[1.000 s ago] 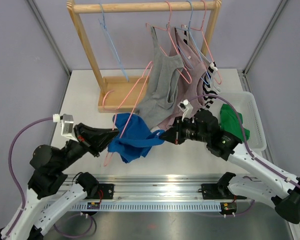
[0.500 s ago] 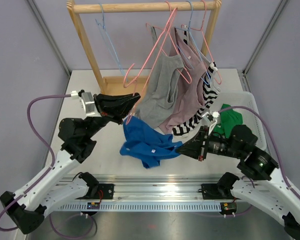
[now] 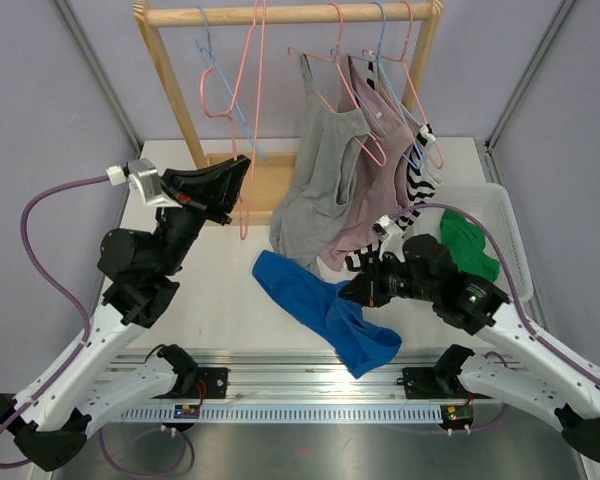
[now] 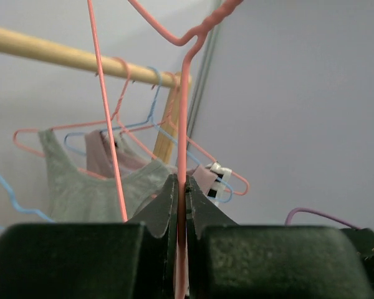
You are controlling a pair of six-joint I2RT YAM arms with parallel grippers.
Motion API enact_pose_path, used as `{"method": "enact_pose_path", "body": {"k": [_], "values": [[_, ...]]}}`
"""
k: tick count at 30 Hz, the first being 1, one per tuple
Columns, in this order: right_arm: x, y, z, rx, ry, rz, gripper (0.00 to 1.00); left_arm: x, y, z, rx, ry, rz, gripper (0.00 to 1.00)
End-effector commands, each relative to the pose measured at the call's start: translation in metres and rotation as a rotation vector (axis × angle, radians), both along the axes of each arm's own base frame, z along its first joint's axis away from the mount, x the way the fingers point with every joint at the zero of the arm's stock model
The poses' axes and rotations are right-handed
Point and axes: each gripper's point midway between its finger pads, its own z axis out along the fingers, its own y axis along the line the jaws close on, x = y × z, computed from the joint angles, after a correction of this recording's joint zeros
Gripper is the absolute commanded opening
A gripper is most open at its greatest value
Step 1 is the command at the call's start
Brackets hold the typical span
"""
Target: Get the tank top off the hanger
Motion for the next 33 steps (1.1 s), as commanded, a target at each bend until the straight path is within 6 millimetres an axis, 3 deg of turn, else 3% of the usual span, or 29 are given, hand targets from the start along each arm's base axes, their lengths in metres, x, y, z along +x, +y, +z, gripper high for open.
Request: {"method": "enact_pose_path", "body": {"k": [1, 3, 4, 5, 9, 13, 17, 18, 21, 24, 25, 26, 33], "values": [[0.029, 0.011, -0.012, -0.032, -0.022, -0.113, 0.25, 0.021, 0.013, -0.014, 0.030, 0.211, 0.109, 0.00], [0.035, 0.013, -0.018, -0.064, -0.023, -0.141, 0.60, 0.027, 0.017, -0.031, 0.053, 0.298, 0.145, 0.00], [0.040, 0.014, -0.022, -0.086, -0.026, -0.164, 0.89, 0.027, 0.018, -0.037, 0.055, 0.319, 0.152, 0.00], [0.042, 0.013, -0.020, -0.088, -0.029, -0.178, 0.99, 0.025, 0.022, -0.036, 0.043, 0.327, 0.159, 0.00], [0.047, 0.008, -0.012, -0.085, -0.054, -0.220, 0.99, 0.030, 0.029, -0.053, 0.070, 0.427, 0.205, 0.00], [0.052, 0.002, -0.010, -0.103, -0.067, -0.255, 0.99, 0.043, 0.026, -0.056, 0.076, 0.490, 0.240, 0.00], [0.053, 0.001, -0.010, -0.101, -0.065, -0.270, 1.00, 0.067, 0.031, -0.049, 0.043, 0.582, 0.347, 0.00], [0.053, 0.000, -0.010, -0.101, -0.068, -0.275, 0.99, 0.070, 0.033, -0.037, 0.032, 0.587, 0.363, 0.00], [0.055, -0.002, -0.012, -0.107, -0.073, -0.283, 1.00, 0.095, 0.029, -0.037, 0.053, 0.641, 0.446, 0.00], [0.056, -0.002, -0.012, -0.113, -0.076, -0.285, 0.99, 0.119, 0.018, -0.016, 0.056, 0.651, 0.457, 0.00], [0.056, -0.003, -0.012, -0.118, -0.077, -0.285, 0.99, 0.120, 0.019, 0.008, 0.017, 0.626, 0.451, 0.00], [0.056, -0.003, -0.013, -0.124, -0.076, -0.285, 1.00, 0.144, 0.008, 0.000, 0.030, 0.669, 0.457, 0.00], [0.056, -0.008, -0.009, -0.135, -0.106, -0.284, 1.00, 0.197, 0.011, 0.000, -0.012, 0.719, 0.446, 0.00]]}}
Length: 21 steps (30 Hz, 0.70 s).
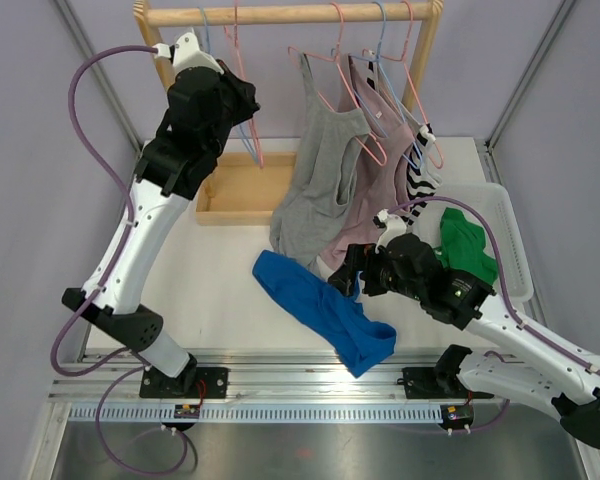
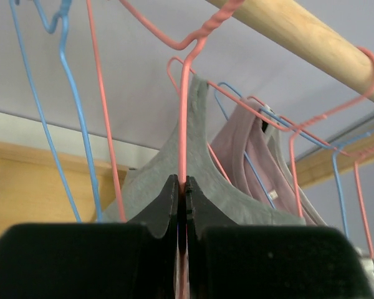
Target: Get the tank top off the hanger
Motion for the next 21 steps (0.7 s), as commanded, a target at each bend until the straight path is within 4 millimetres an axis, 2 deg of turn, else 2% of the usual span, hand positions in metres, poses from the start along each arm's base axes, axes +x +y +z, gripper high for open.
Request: {"method": "enact_pose_path", "body": {"k": [1, 2, 3, 7, 12, 13, 14, 16, 17, 19, 20, 21], "values": [[0.005, -0.002, 0.028, 0.030, -0.081, -0.012, 0.99, 0.016, 0.005, 0.010, -0.069, -0.004, 0.001, 0.00], [0.005, -0.002, 0.030, 0.030, -0.086, -0.008, 1.00, 0.022, 0.006, 0.009, -0.082, 0.000, 0.002, 0.00], [0.004, -0.003, 0.031, 0.030, -0.088, -0.005, 1.00, 0.033, 0.008, -0.002, -0.081, 0.026, 0.007, 0.00], [0.002, -0.007, 0.041, 0.039, -0.113, 0.001, 0.99, 0.047, 0.010, -0.023, -0.091, 0.080, 0.006, 0.00], [0.003, -0.012, 0.064, 0.034, -0.184, 0.008, 1.00, 0.039, 0.012, -0.026, -0.089, 0.063, -0.007, 0.00], [0.005, -0.013, 0.069, 0.032, -0.196, 0.004, 0.99, 0.037, 0.012, -0.026, -0.087, 0.061, -0.011, 0.02], [0.005, -0.015, 0.082, 0.039, -0.217, 0.002, 1.00, 0.031, 0.015, -0.023, -0.086, 0.054, -0.015, 0.14], [0.011, -0.018, 0.091, 0.013, -0.243, -0.016, 1.00, 0.024, 0.016, -0.020, -0.083, 0.054, -0.025, 0.37], [0.012, -0.021, 0.105, 0.013, -0.261, -0.024, 0.99, 0.017, 0.019, -0.015, -0.083, 0.045, -0.029, 0.51], [0.019, -0.026, 0.114, -0.023, -0.287, -0.051, 1.00, 0.008, 0.018, -0.010, -0.081, 0.031, -0.059, 0.60], [0.020, -0.030, 0.125, -0.026, -0.304, -0.062, 0.99, 0.004, 0.018, -0.009, -0.077, 0.028, -0.067, 0.67], [0.022, -0.033, 0.130, -0.037, -0.320, -0.072, 0.99, -0.006, 0.018, -0.002, -0.079, 0.011, -0.094, 0.69]]}}
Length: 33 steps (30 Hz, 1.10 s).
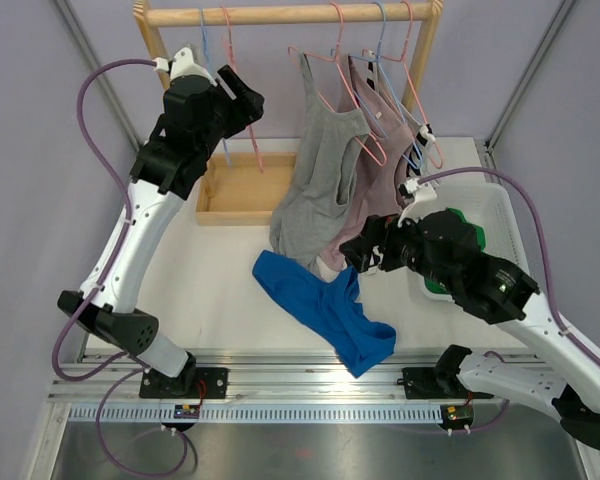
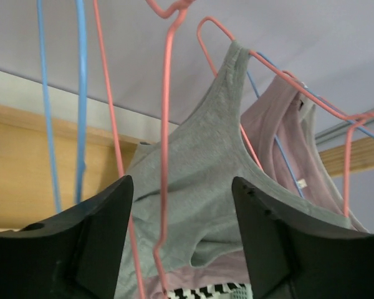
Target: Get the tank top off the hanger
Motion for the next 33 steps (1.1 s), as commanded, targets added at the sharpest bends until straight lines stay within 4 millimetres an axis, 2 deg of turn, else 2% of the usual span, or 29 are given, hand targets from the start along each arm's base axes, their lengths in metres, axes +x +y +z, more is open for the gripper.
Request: {"method": "enact_pose_path", "body": {"k": [1, 3, 4, 5, 6, 7, 8, 9, 10, 11, 12, 13, 14, 15, 16, 17, 18, 19, 20, 21, 23, 26, 27, 29, 30, 33], "values": [[0.012, -0.017, 0.036, -0.045, -0.101, -0.076, 0.99, -0.036, 0.003, 0.050, -0.045, -0.131, -0.079, 0.72], [0.016, -0.023, 0.042, -0.070, -0.119, -0.101, 0.99, -0.053, -0.002, 0.056, -0.046, -0.152, -0.144, 0.80], [0.018, -0.023, 0.045, -0.080, -0.124, -0.105, 0.99, -0.058, -0.003, 0.058, -0.045, -0.160, -0.167, 0.99], [0.020, -0.025, 0.054, -0.076, -0.140, -0.116, 0.99, -0.068, -0.007, 0.062, -0.045, -0.174, -0.208, 0.99], [0.026, -0.028, 0.057, -0.101, -0.157, -0.141, 0.99, -0.073, -0.011, 0.054, -0.037, -0.163, -0.237, 0.99], [0.028, -0.030, 0.068, -0.096, -0.180, -0.154, 0.99, -0.086, -0.007, 0.063, -0.042, -0.193, -0.246, 0.99], [0.032, -0.033, 0.074, -0.119, -0.213, -0.164, 0.99, -0.097, -0.015, 0.062, -0.042, -0.196, -0.306, 0.99], [0.042, -0.037, 0.077, -0.146, -0.232, -0.213, 1.00, -0.106, -0.017, 0.061, -0.038, -0.203, -0.330, 0.99], [0.047, -0.040, 0.092, -0.139, -0.269, -0.245, 0.99, -0.119, -0.015, 0.058, -0.033, -0.212, -0.349, 0.99], [0.053, -0.044, 0.098, -0.168, -0.301, -0.263, 1.00, -0.129, -0.019, 0.056, -0.034, -0.212, -0.372, 0.99], [0.063, -0.043, 0.098, -0.207, -0.308, -0.295, 1.00, -0.138, -0.018, 0.055, -0.036, -0.221, -0.384, 0.99], [0.066, -0.043, 0.114, -0.197, -0.335, -0.305, 0.99, -0.150, -0.015, 0.043, -0.034, -0.215, -0.395, 0.99], [0.071, -0.042, 0.119, -0.218, -0.346, -0.304, 1.00, -0.162, -0.016, 0.043, -0.045, -0.229, -0.414, 0.99], [0.080, -0.035, 0.128, -0.226, -0.353, -0.301, 0.99, -0.168, -0.015, 0.035, -0.050, -0.225, -0.420, 0.99], [0.084, -0.033, 0.130, -0.242, -0.351, -0.298, 0.99, -0.183, -0.010, 0.021, -0.064, -0.221, -0.430, 0.99], [0.090, -0.032, 0.134, -0.257, -0.354, -0.299, 0.99, -0.186, -0.007, 0.016, -0.084, -0.234, -0.413, 0.99], [0.102, -0.021, 0.126, -0.284, -0.333, -0.280, 0.99, -0.190, -0.004, 0.009, -0.096, -0.233, -0.406, 0.99], [0.110, -0.030, 0.141, -0.268, -0.340, -0.303, 0.99, -0.195, 0.001, 0.004, -0.114, -0.234, -0.393, 0.99], [0.117, -0.028, 0.143, -0.264, -0.334, -0.303, 0.97, -0.201, 0.007, -0.013, -0.109, -0.216, -0.376, 0.99], [0.124, -0.020, 0.147, -0.253, -0.331, -0.284, 0.97, -0.205, 0.011, -0.017, -0.104, -0.215, -0.376, 0.99], [0.127, -0.017, 0.149, -0.254, -0.332, -0.267, 0.95, -0.214, 0.014, -0.031, -0.078, -0.189, -0.391, 0.99], [0.125, -0.010, 0.157, -0.217, -0.337, -0.241, 0.95, -0.230, 0.018, -0.042, -0.053, -0.189, -0.423, 0.99], [0.123, -0.005, 0.155, -0.211, -0.329, -0.212, 0.95, -0.234, 0.021, -0.040, -0.049, -0.197, -0.420, 0.99], [0.120, -0.001, 0.148, -0.196, -0.294, -0.191, 0.95, -0.237, 0.025, -0.042, -0.018, -0.189, -0.418, 0.99], [0.115, 0.007, 0.143, -0.190, -0.273, -0.145, 0.96, -0.240, 0.027, -0.037, -0.012, -0.198, -0.422, 0.99], [0.101, 0.019, 0.114, -0.206, -0.188, -0.038, 0.99, -0.248, 0.031, -0.043, 0.044, -0.163, -0.438, 0.99]]}}
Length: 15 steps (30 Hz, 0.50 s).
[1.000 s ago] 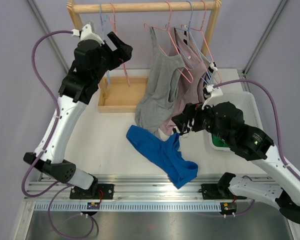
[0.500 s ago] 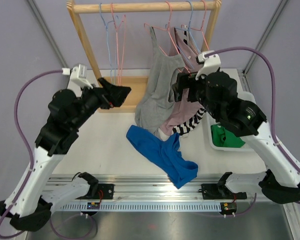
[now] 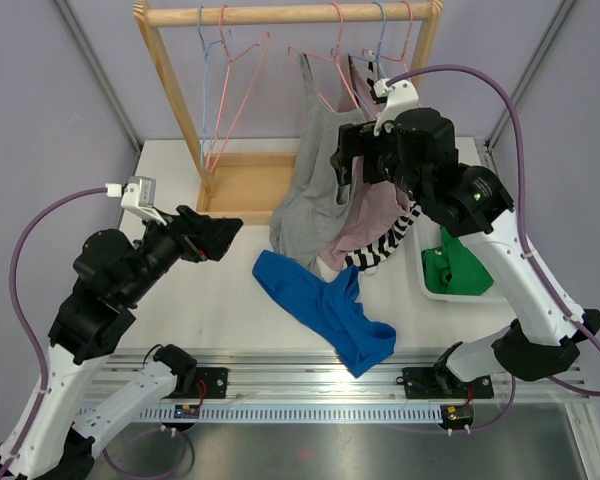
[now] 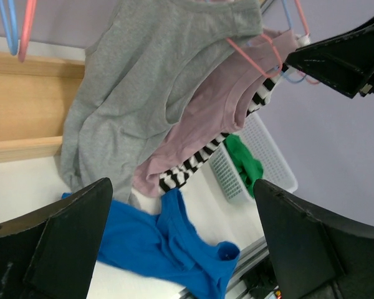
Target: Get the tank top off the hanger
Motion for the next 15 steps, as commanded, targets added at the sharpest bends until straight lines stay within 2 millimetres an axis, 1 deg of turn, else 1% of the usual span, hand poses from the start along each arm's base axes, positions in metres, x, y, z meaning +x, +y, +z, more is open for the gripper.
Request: {"method": "enact_pose_path", "body": {"k": [1, 2, 3, 4, 5, 6, 7, 8, 9, 10, 11, 12, 14, 15], "values": [[-0.024, 0.017, -0.033, 0.000, 0.122, 0.136, 0.99, -0.016, 0.006, 0.009, 0.077, -0.038, -0.036, 0.99], [-0.027, 0.020, -0.045, 0.005, 0.151, 0.147, 1.00, -0.018, 0.011, -0.001, 0.112, -0.005, -0.023, 0.99], [-0.036, 0.022, -0.070, -0.009, 0.204, 0.173, 1.00, -0.020, 0.015, -0.004, 0.130, 0.001, -0.014, 0.99], [-0.039, 0.024, -0.079, -0.003, 0.217, 0.187, 1.00, -0.024, 0.021, -0.011, 0.166, 0.009, -0.007, 0.99], [-0.047, 0.027, -0.086, 0.013, 0.237, 0.211, 0.99, -0.025, 0.026, -0.014, 0.184, 0.010, 0.011, 0.99], [-0.051, 0.027, -0.113, -0.015, 0.289, 0.217, 0.99, -0.027, 0.030, -0.017, 0.195, 0.013, 0.020, 0.99], [-0.057, 0.032, -0.123, -0.026, 0.309, 0.235, 0.99, -0.030, 0.033, -0.024, 0.224, 0.024, 0.019, 0.99], [-0.061, 0.033, -0.135, -0.033, 0.336, 0.234, 0.99, -0.030, 0.042, -0.026, 0.238, 0.018, 0.057, 0.99], [-0.067, 0.034, -0.158, -0.062, 0.381, 0.238, 1.00, -0.032, 0.044, -0.028, 0.248, 0.015, 0.061, 0.99], [-0.074, 0.040, -0.170, -0.080, 0.400, 0.260, 0.99, -0.032, 0.047, -0.032, 0.270, 0.009, 0.065, 0.99], [-0.077, 0.043, -0.181, -0.084, 0.424, 0.256, 0.99, -0.032, 0.052, -0.037, 0.283, 0.006, 0.085, 0.99], [-0.084, 0.042, -0.205, -0.112, 0.471, 0.261, 0.99, -0.031, 0.054, -0.041, 0.297, 0.006, 0.095, 0.99], [-0.090, 0.049, -0.228, -0.119, 0.513, 0.271, 0.99, -0.028, 0.059, -0.052, 0.321, 0.021, 0.122, 0.99], [-0.094, 0.049, -0.248, -0.136, 0.545, 0.271, 0.99, -0.028, 0.061, -0.054, 0.327, 0.021, 0.127, 0.99]]}}
